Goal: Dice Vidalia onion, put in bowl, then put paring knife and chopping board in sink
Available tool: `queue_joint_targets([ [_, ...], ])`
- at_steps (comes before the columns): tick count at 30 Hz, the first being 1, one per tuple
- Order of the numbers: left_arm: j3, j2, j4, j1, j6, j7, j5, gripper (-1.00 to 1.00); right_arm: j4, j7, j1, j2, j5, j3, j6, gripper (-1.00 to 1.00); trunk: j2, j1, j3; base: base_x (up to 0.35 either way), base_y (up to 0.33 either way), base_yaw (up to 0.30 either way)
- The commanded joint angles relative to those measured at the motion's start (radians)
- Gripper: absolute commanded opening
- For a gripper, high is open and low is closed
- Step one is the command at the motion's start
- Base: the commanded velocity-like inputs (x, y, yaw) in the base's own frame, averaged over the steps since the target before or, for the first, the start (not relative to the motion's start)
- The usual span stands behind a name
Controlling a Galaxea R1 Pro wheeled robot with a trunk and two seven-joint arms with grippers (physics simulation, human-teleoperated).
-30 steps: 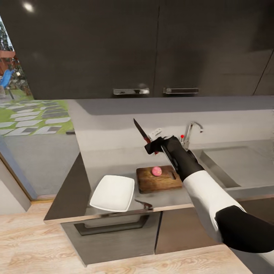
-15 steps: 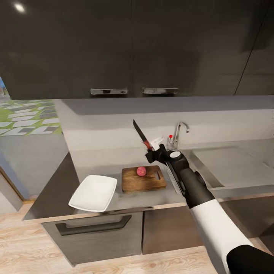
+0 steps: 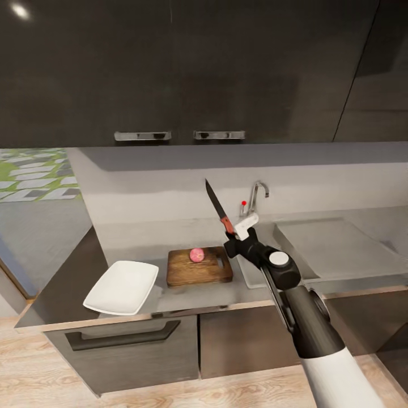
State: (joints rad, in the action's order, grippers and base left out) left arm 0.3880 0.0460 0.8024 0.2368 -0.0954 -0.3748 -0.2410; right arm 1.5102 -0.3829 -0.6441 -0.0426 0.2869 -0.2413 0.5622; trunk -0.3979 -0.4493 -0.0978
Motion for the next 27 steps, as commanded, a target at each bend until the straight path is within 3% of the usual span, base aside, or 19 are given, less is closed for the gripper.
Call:
queue_joint_targets([
  [1,0.006,0.002,0.002,-0.001,-0.004,-0.007,-0.011,1.0,0.007,-0.002,0.012,0.0,0.011,0.001,-0.007,-1.0,-0.002,-0.001,-0.002,0.0,-0.018,0.0],
  [8,0.006,0.002,0.003,-0.001,-0.004,-0.007,-0.011,1.0,0.018,0.079,0.038,0.0,0.012,0.002,-0.033,-1.0,-0.002,-0.001,-0.002,0.0,-0.006,0.0],
  [15,0.006,0.002,0.002,-0.001,-0.004,-0.007,-0.011,1.0,0.021,0.101,0.041,0.002,0.024,0.0,-0.018,-1.0,-0.002,-0.001,-0.002,0.0,0.0,0.0],
  [16,0.006,0.002,0.001,-0.001,-0.004,-0.007,-0.011,1.0,0.021,0.106,0.041,0.002,0.037,0.0,-0.015,-1.0,-0.002,-0.001,-0.002,0.0,0.0,0.0],
  [17,0.006,0.002,0.001,-0.001,-0.004,-0.007,-0.011,1.0,0.021,0.114,0.041,0.001,0.099,-0.002,-0.009,-1.0,-0.002,-0.001,-0.002,0.0,0.0,0.0],
  [18,0.006,0.002,0.0,-0.001,-0.004,-0.007,-0.011,1.0,0.019,0.115,0.041,-0.001,0.114,-0.002,-0.008,-1.0,-0.002,-0.001,-0.002,0.0,0.0,0.0],
  [23,0.006,0.002,-0.001,-0.001,-0.004,-0.007,-0.011,1.0,0.018,0.117,0.041,-0.003,0.141,-0.019,0.025,-1.0,-0.002,-0.001,-0.002,0.0,0.0,0.0],
  [25,0.006,0.002,-0.002,-0.001,-0.004,-0.007,-0.011,1.0,0.015,0.118,0.041,-0.003,0.154,-0.048,0.063,-1.0,-0.002,-0.001,-0.002,0.0,0.0,0.0],
  [26,0.006,0.002,-0.002,-0.001,-0.004,-0.007,-0.011,1.0,0.014,0.119,0.041,-0.001,0.185,-0.088,0.084,-1.0,-0.002,-0.001,-0.002,0.0,0.0,0.0],
  [27,0.006,0.002,-0.002,-0.001,-0.004,-0.007,-0.011,1.0,0.013,0.12,0.041,0.0,0.204,-0.1,0.088,-1.0,-0.002,-0.001,-0.002,0.0,0.0,0.0],
])
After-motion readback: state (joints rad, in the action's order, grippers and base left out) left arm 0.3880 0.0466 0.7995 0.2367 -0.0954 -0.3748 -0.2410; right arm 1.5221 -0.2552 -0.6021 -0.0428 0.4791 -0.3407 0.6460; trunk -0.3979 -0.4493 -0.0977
